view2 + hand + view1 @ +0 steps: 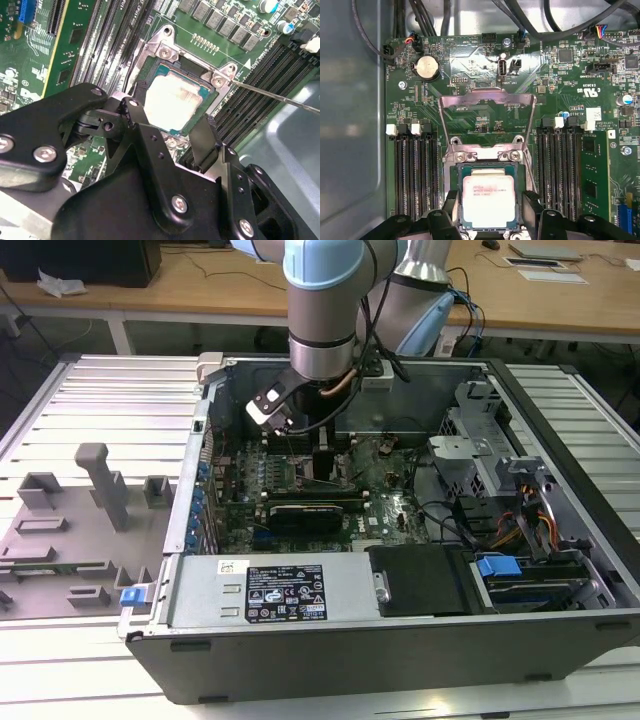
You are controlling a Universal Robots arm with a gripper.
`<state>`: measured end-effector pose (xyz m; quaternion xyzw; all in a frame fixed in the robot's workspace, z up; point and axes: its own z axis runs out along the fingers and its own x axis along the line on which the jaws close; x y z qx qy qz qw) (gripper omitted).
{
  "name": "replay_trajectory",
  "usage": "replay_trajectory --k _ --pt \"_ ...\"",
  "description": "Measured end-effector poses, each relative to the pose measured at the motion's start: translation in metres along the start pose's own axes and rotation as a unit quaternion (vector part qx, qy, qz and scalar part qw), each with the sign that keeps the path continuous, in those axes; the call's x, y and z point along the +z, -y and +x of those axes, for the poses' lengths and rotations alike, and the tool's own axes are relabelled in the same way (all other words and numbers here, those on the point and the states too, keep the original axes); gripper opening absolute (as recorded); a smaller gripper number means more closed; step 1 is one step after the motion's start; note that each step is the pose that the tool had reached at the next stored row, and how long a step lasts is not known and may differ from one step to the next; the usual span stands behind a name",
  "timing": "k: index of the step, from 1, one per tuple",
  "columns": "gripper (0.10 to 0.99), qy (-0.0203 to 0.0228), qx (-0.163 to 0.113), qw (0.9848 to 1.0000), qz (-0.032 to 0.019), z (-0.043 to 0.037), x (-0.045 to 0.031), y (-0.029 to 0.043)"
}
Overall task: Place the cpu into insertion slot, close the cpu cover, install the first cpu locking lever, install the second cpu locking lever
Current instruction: 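Place the cpu into insertion slot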
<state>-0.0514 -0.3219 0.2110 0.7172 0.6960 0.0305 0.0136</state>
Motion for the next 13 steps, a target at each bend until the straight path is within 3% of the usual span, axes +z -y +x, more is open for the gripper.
replay_trajectory --k 4,5,8,9,10,13 --pt "0.600 0.0001 0.000 1.0000 0.0000 0.0000 -0.0004 0.0000" --pt "0.471 0.0001 0.000 1.0000 0.0000 0.0000 -0.0005 0.0000" --pt "0.353 0.0001 0.000 1.0000 0.0000 0.0000 -0.0008 0.0000" --pt "0.231 0.0001 0.000 1.0000 0.0000 0.0000 -0.0009 0.0000" --pt "0.173 0.0001 0.000 1.0000 0.0000 0.0000 -0.0010 0.0000" --pt "0.106 0.0001 0.000 1.0000 0.0000 0.0000 -0.0013 -0.0001"
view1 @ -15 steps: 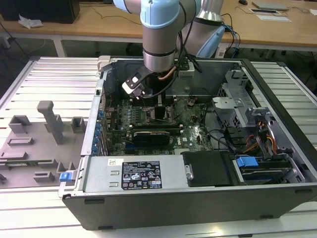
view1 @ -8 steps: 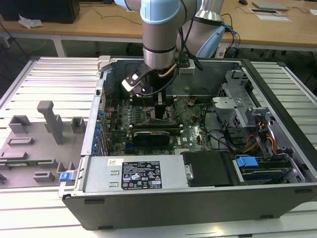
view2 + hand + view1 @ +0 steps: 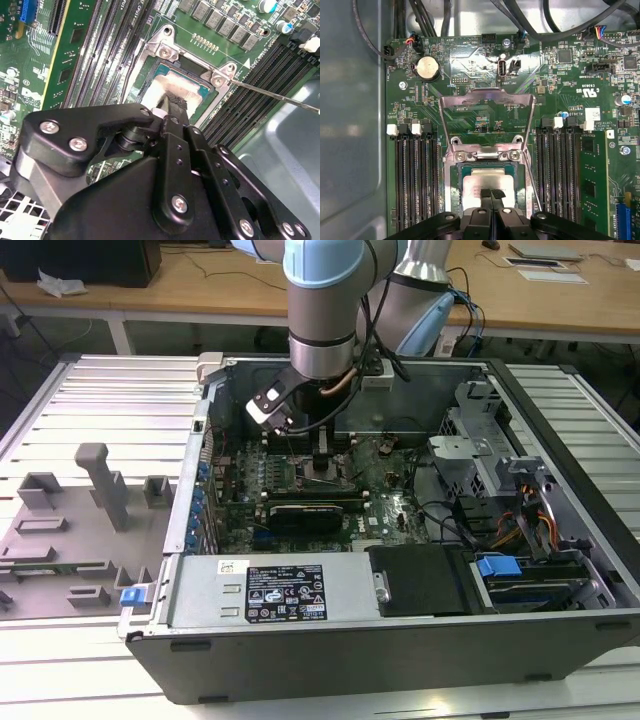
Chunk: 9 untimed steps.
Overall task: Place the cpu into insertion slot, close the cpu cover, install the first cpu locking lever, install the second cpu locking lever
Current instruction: 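Place the cpu into insertion slot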
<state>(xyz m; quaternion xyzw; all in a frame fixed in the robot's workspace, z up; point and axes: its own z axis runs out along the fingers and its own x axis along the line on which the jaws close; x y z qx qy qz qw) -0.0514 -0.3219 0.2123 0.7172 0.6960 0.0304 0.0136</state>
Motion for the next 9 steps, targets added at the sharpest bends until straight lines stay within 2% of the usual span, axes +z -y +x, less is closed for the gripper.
replay_trajectory --k 5,9 --pt "0.106 -0.0003 -0.007 1.0000 0.0002 0.0001 -0.0004 -0.0029" --pt "0.106 -0.0005 -0.008 1.0000 0.0002 0.0007 -0.0139 -0.0038"
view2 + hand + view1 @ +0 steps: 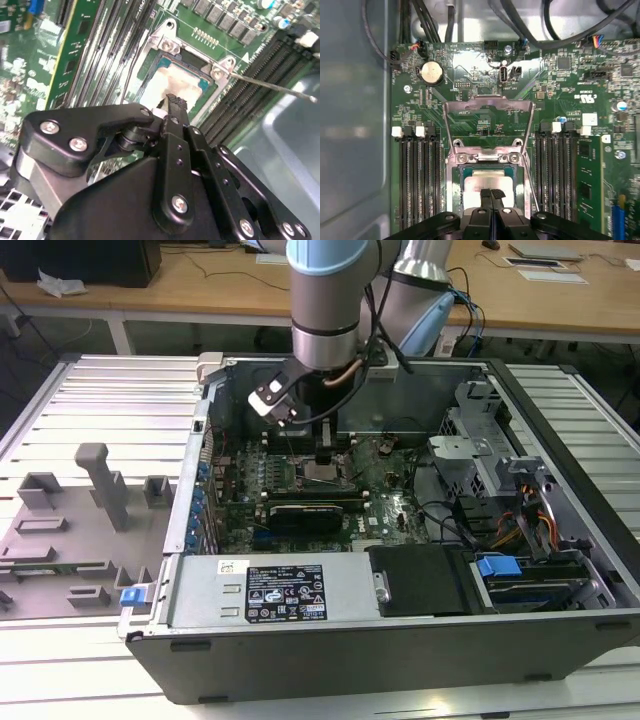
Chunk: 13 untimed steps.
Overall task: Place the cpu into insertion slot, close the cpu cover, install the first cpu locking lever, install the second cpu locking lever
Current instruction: 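Place the cpu into insertion slot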
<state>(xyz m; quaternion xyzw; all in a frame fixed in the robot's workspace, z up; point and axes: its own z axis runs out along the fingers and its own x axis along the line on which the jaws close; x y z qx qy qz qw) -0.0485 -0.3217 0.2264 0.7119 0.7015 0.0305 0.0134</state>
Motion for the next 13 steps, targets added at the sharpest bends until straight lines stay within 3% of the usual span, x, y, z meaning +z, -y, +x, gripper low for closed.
replay_trajectory --k 1,8,10,13 --pt "0.106 0.0001 0.000 1.0000 0.0001 0.0002 -0.0060 -0.0003" --pt "0.106 0.0001 -0.001 1.0000 0.0001 0.0009 -0.0282 -0.0017" --pt "0.106 0.0001 -0.001 1.0000 0.0000 0.0010 -0.0324 -0.0020" --pt "0.106 0.0001 -0.001 1.0000 0.0001 0.0010 -0.0325 -0.0020"
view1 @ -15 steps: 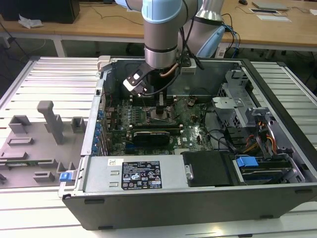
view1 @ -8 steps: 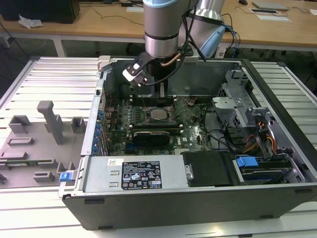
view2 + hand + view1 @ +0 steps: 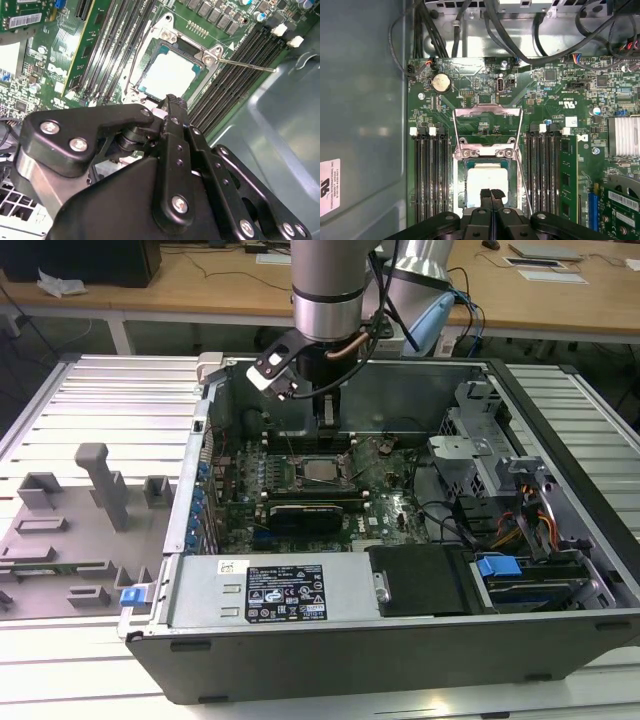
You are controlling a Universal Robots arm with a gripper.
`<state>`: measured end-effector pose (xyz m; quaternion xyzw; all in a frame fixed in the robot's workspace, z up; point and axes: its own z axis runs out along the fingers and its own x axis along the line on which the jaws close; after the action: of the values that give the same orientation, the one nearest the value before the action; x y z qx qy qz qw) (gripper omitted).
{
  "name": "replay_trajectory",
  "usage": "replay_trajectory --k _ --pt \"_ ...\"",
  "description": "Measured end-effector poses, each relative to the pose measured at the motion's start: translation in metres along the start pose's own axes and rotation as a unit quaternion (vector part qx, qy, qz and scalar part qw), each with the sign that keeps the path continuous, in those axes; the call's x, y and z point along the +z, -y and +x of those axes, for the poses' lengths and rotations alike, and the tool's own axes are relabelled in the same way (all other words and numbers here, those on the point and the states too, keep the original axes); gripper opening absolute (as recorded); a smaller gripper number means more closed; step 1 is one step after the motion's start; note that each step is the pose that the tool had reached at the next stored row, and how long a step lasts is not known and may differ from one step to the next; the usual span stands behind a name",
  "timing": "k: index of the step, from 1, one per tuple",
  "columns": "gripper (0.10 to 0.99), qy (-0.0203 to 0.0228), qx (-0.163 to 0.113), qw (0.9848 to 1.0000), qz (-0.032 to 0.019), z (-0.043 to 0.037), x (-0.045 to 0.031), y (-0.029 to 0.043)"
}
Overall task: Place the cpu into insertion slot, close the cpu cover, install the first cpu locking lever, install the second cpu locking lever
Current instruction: 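Place the cpu into insertion slot, then close the cpu cover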
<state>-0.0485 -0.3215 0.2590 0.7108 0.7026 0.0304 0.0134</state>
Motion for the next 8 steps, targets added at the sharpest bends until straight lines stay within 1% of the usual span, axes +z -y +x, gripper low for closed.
replay_trajectory --k 8 --pt "0.106 0.0000 0.000 1.0000 0.0000 0.0000 -0.0002 0.0000"
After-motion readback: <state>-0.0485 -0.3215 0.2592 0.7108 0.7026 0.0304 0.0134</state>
